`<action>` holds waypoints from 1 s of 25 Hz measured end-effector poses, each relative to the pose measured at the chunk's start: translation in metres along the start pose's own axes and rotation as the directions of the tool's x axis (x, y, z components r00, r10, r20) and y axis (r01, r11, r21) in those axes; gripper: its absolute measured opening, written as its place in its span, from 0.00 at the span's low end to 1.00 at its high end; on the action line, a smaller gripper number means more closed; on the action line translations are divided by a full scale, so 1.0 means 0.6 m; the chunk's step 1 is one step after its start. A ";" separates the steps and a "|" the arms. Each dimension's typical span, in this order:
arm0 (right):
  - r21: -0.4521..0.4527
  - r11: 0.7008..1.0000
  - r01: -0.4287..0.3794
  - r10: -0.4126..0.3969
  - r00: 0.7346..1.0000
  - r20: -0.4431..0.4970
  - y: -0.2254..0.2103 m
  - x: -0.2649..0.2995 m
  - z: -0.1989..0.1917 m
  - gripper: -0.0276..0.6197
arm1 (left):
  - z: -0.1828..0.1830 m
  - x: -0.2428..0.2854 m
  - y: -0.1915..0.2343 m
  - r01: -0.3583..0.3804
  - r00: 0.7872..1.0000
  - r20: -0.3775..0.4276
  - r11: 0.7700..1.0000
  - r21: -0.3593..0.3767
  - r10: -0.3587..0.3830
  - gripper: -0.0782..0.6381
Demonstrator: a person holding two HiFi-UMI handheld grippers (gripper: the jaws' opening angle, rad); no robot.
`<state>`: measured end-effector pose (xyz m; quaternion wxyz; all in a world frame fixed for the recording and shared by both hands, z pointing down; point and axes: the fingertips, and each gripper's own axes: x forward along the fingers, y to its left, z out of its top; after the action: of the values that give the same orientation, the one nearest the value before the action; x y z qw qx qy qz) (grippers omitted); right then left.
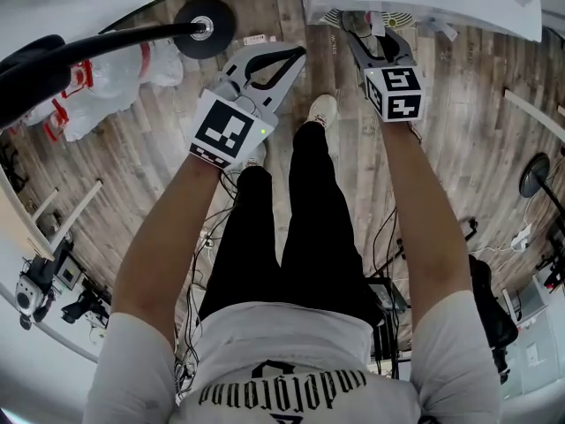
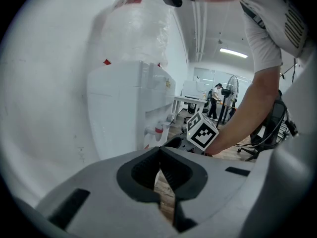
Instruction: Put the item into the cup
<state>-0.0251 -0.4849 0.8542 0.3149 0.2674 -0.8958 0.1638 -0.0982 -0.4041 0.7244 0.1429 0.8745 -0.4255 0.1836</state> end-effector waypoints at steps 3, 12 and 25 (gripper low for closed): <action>0.001 1.000 0.003 -0.003 1.000 0.009 0.008 -0.021 0.009 0.36 | 0.015 -0.012 -0.007 0.005 1.000 0.006 1.000 0.011 -0.005 0.12; 0.021 0.999 0.043 -0.045 0.995 0.087 0.074 -0.183 0.085 0.35 | 0.129 -0.112 -0.052 0.026 0.998 0.063 0.997 0.068 -0.030 0.12; 0.020 0.999 0.039 -0.043 0.957 0.287 0.310 -0.531 0.282 0.23 | 0.312 -0.378 -0.218 0.073 0.981 0.166 0.982 0.172 -0.102 0.12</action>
<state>-0.0041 -0.2941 0.4968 0.1830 0.3092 -0.9251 0.1232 -0.0859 -0.2453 0.4446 0.0405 0.9139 -0.3808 0.1347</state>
